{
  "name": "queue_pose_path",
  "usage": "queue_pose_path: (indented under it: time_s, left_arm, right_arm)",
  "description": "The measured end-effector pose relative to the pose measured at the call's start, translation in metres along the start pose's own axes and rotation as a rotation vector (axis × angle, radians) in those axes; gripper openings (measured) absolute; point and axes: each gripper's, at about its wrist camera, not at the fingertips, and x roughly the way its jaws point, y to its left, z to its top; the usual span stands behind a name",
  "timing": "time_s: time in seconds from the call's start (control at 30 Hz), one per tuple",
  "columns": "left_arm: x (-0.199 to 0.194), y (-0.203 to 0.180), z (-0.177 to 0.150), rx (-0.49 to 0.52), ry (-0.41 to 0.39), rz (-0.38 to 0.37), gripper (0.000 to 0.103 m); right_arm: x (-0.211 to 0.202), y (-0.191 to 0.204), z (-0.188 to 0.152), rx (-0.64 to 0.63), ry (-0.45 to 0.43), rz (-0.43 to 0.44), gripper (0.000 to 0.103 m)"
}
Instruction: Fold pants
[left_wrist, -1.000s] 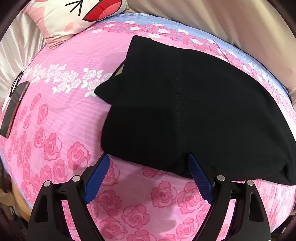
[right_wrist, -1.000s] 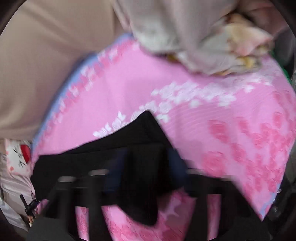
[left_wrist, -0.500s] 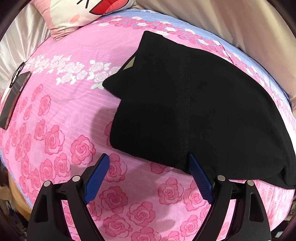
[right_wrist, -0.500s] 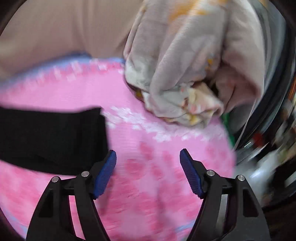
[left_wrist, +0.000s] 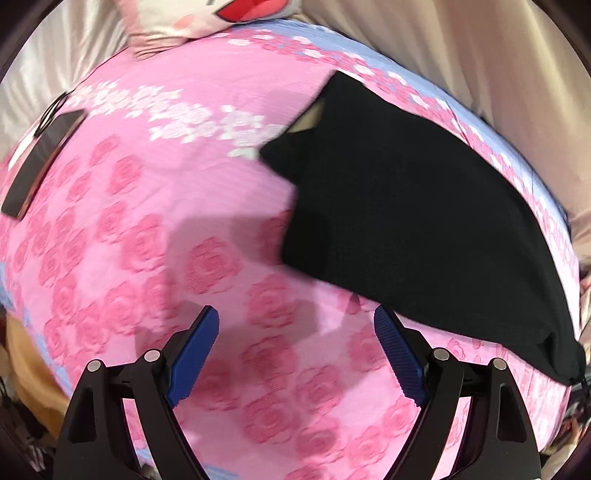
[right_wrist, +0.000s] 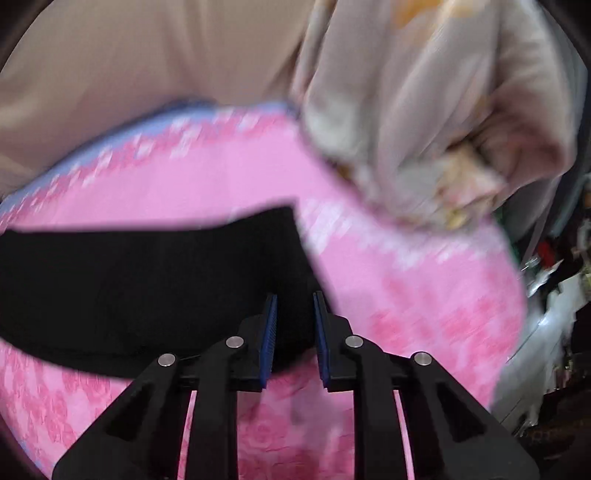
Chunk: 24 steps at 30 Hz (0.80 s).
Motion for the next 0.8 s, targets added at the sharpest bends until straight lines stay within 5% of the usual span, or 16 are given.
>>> queue_pose_path:
  time_s: [0.13, 0.27, 0.4, 0.47, 0.5, 0.6, 0.63, 0.8]
  left_arm:
    - [-0.005, 0.021, -0.005, -0.091, -0.027, -0.097, 0.084]
    - [-0.001, 0.024, -0.005, -0.124, -0.044, -0.165, 0.086]
    - [0.009, 0.011, 0.012, -0.130, -0.084, -0.139, 0.088]
    - [0.014, 0.005, 0.022, -0.110, -0.100, -0.164, 0.071]
    - [0.019, -0.002, 0.027, -0.074, -0.099, -0.183, 0.020]
    - [0.023, -0.015, 0.048, 0.040, -0.110, -0.140, 0.016]
    - [0.017, -0.019, 0.062, 0.088, -0.142, -0.122, 0.006]
    - [-0.033, -0.025, 0.116, 0.184, -0.291, -0.148, 0.008]
  right_arm:
    - [0.018, -0.034, -0.020, 0.141, 0.074, -0.172, 0.020]
    - [-0.031, -0.017, -0.042, 0.285, -0.083, -0.044, 0.025]
    - [-0.060, 0.049, -0.052, 0.270, -0.136, 0.132, 0.050]
    - [-0.065, 0.082, -0.054, 0.242, -0.133, 0.183, 0.050]
    - [-0.067, 0.102, -0.056, 0.218, -0.125, 0.204, 0.050]
    - [-0.068, 0.152, -0.054, 0.150, -0.102, 0.258, 0.051]
    - [-0.069, 0.162, -0.054, 0.137, -0.104, 0.262, 0.051]
    - [-0.085, 0.206, -0.039, 0.111, -0.144, 0.331, 0.054]
